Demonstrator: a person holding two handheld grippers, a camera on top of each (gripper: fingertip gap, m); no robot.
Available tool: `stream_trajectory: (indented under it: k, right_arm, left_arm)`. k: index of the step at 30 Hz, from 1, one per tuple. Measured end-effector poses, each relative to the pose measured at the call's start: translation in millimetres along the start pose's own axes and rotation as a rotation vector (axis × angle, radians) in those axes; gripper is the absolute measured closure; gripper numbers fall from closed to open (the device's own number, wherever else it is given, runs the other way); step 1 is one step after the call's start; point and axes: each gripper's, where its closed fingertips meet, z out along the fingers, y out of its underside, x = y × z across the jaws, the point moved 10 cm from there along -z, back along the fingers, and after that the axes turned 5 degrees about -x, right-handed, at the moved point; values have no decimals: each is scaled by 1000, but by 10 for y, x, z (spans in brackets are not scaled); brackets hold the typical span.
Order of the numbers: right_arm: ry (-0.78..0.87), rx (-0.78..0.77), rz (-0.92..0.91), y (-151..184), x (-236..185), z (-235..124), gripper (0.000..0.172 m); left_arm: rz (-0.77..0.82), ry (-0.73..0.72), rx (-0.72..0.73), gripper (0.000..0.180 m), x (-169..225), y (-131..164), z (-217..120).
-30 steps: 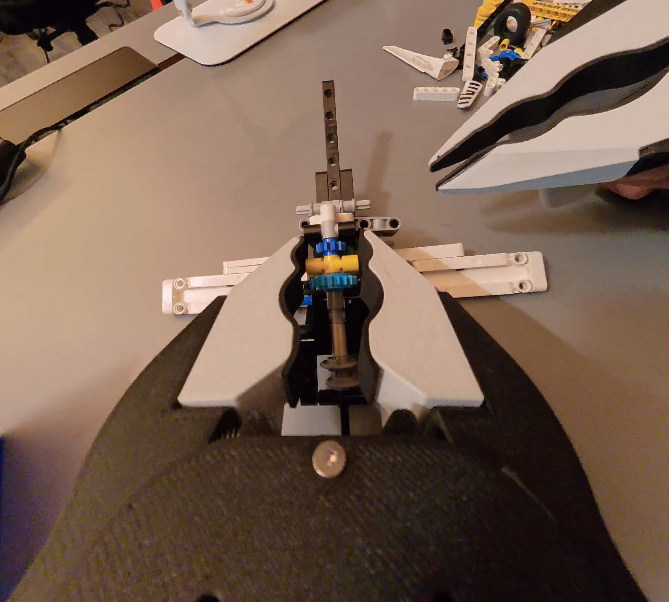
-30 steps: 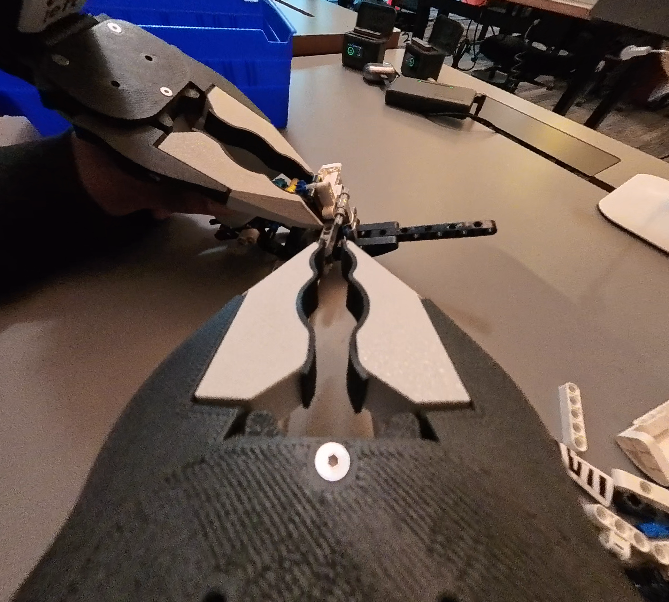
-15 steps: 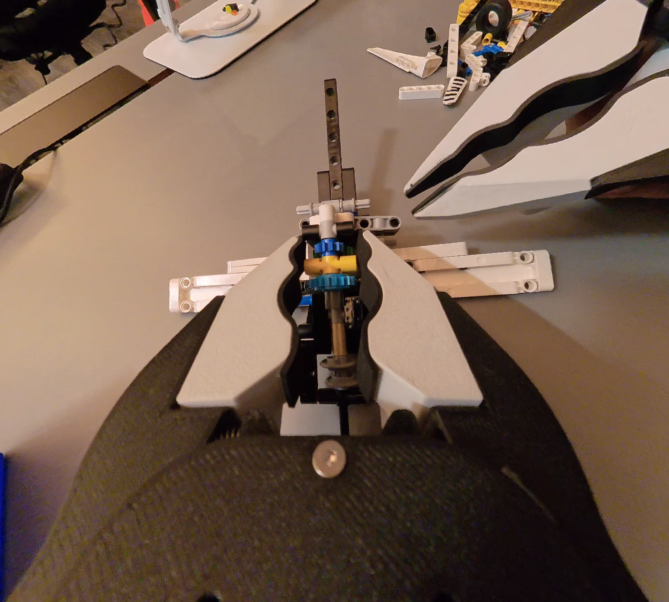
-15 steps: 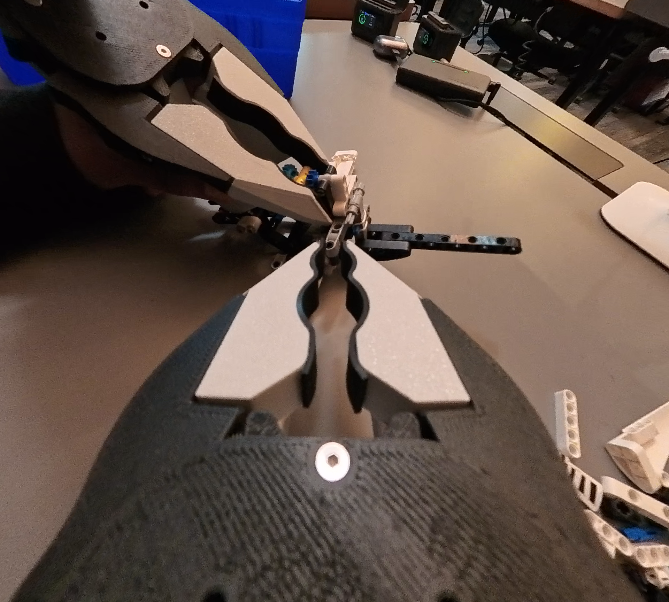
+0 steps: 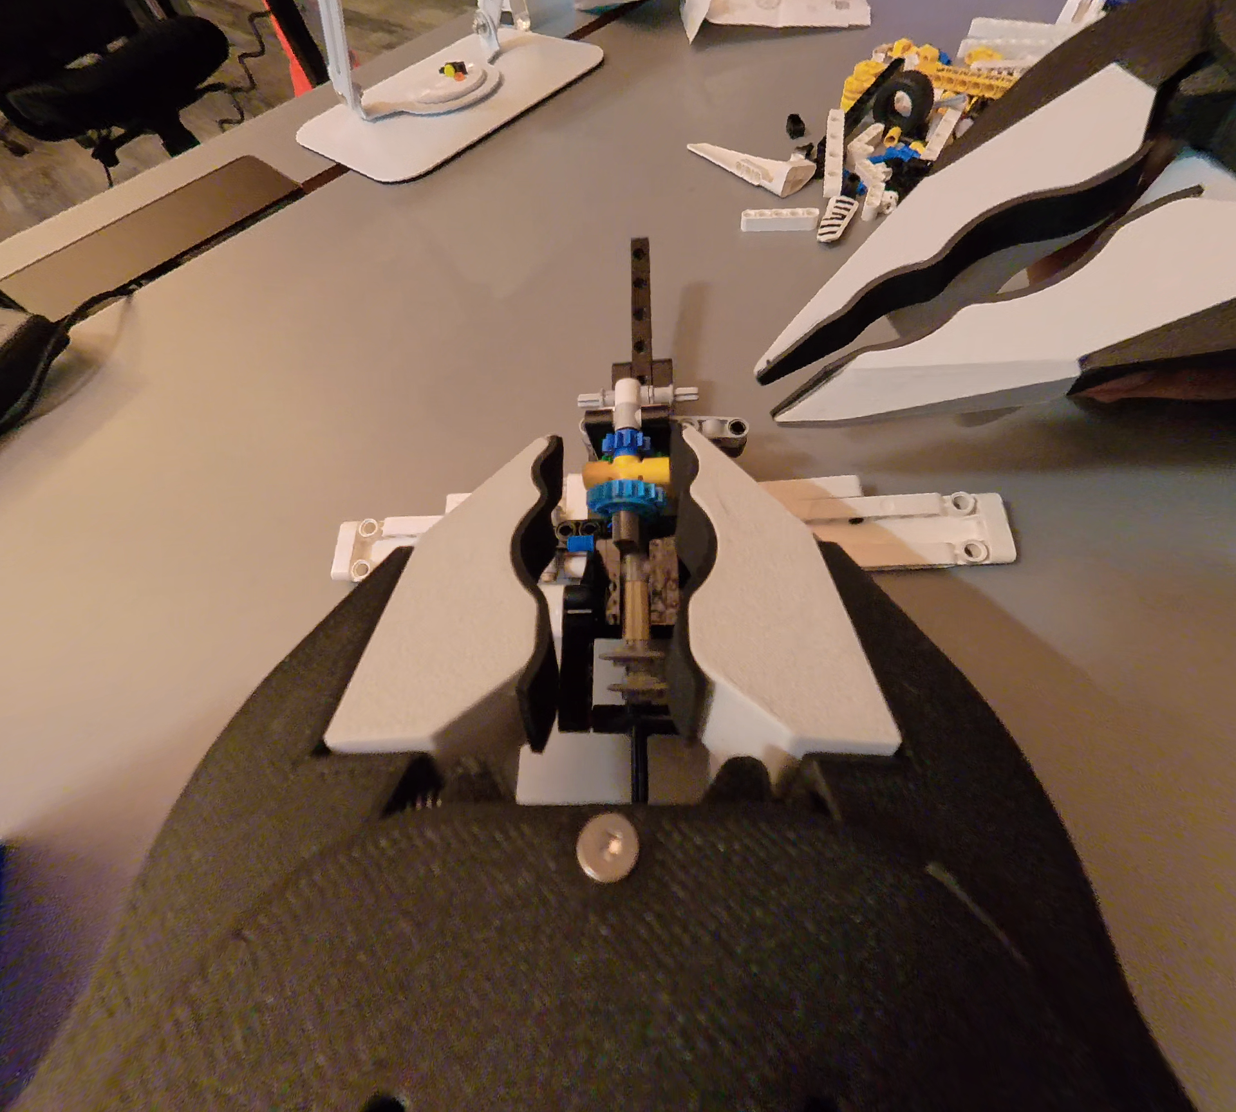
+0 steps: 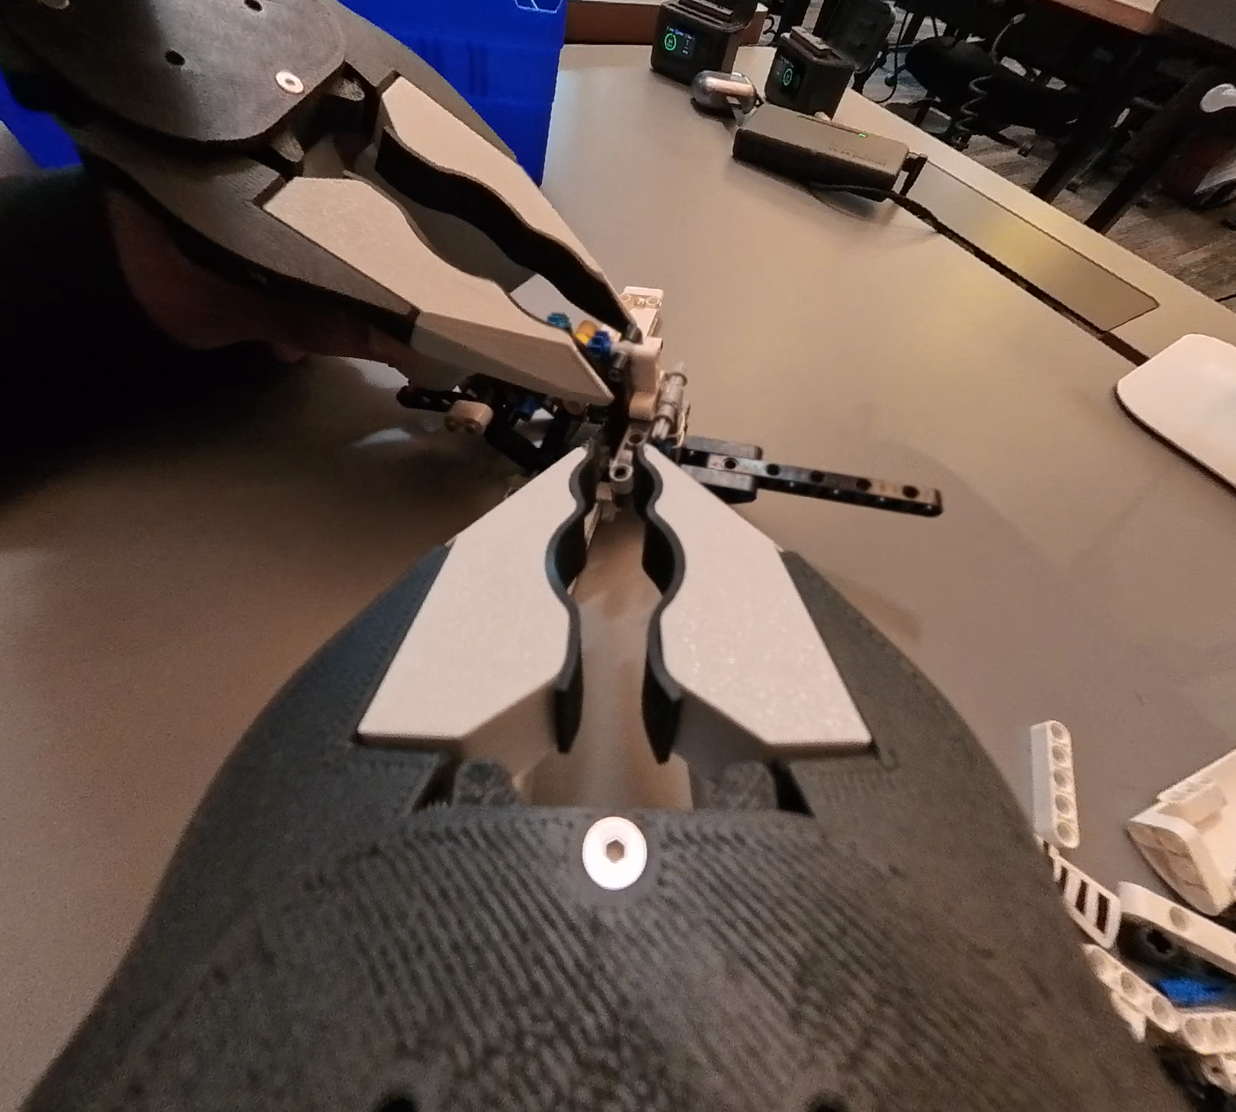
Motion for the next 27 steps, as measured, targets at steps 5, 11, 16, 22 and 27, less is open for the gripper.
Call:
stream_trajectory:
  k: [5, 11, 16, 22, 27]
  right_arm:
    - [1, 6, -8, 0, -8, -6, 163]
    - [4, 16, -9, -1, -7, -17, 162]
    - [1, 17, -4, 0, 0, -15, 154]
    - [3, 17, -5, 1, 1, -14, 151]
    - [9, 14, -12, 2, -5, -10, 148]
  left_arm:
    - [-30, 9, 37, 151, -29, -5, -34]
    - [-70, 13, 85, 151, -71, -9, -79]
    - [-109, 18, 117, 152, -113, -7, -110]
    - [-128, 23, 132, 153, -134, -5, -124]
    - [-130, 23, 145, 152, -136, -5, -135]
